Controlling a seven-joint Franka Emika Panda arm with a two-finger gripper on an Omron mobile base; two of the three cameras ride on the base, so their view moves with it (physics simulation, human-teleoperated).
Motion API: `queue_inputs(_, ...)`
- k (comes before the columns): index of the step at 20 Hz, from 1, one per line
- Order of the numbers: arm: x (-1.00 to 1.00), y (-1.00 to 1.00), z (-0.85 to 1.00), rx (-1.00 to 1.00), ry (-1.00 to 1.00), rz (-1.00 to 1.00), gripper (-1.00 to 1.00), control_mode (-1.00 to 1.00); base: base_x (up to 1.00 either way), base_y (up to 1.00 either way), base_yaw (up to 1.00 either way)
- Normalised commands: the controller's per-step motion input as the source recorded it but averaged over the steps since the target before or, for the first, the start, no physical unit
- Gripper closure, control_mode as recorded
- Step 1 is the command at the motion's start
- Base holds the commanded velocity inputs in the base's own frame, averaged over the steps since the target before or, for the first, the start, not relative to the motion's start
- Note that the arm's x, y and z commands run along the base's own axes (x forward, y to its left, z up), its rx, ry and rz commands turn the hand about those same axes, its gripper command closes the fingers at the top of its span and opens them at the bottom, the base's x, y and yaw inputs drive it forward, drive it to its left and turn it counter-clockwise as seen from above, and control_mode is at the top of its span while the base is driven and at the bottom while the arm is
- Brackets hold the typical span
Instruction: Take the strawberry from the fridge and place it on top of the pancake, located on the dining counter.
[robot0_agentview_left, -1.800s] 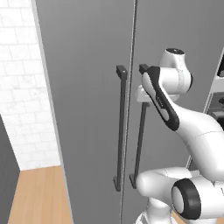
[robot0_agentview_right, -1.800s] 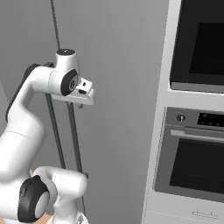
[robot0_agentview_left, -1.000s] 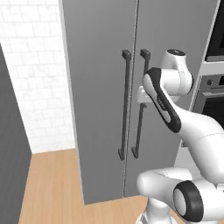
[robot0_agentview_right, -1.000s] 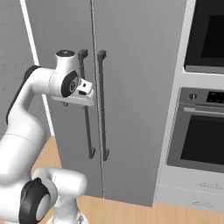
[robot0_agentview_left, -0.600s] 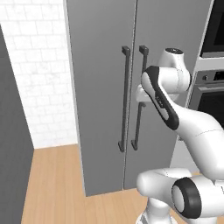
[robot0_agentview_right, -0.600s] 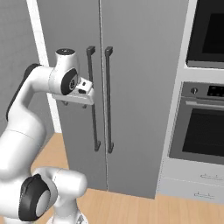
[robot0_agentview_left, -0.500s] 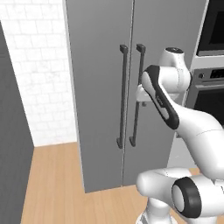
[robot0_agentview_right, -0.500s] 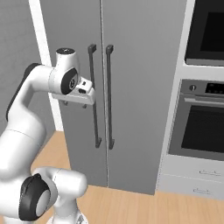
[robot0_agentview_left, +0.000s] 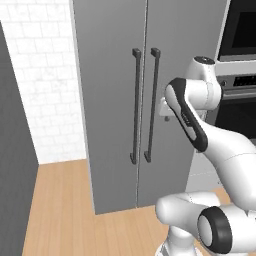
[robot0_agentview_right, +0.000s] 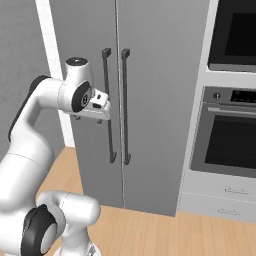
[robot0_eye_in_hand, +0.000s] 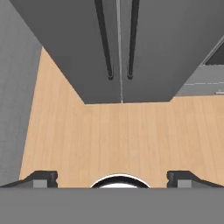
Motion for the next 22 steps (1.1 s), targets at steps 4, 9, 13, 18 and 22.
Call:
queue_inputs(4,0.77,-0.38,-0.23,0.0,-0.39,-0.02,-1.0,-1.0,0.0,0.0,0.0)
queue_inputs(9,1.0,-0.19,-0.25,0.0,-0.19,-0.11,-1.0,-1.0,0.0,0.0,0.0)
queue_inputs(13,1.0,0.0,0.0,0.0,0.0,-0.04,-1.0,-1.0,0.0,0.0,0.0)
queue_inputs(18,1.0,-0.22,0.0,0.0,0.0,0.0,-1.0,-1.0,0.0,0.0,0.0)
queue_inputs(22,0.81,-0.1,0.0,0.0,-0.01,0.0,-1.0,-1.0,0.0,0.0,0.0)
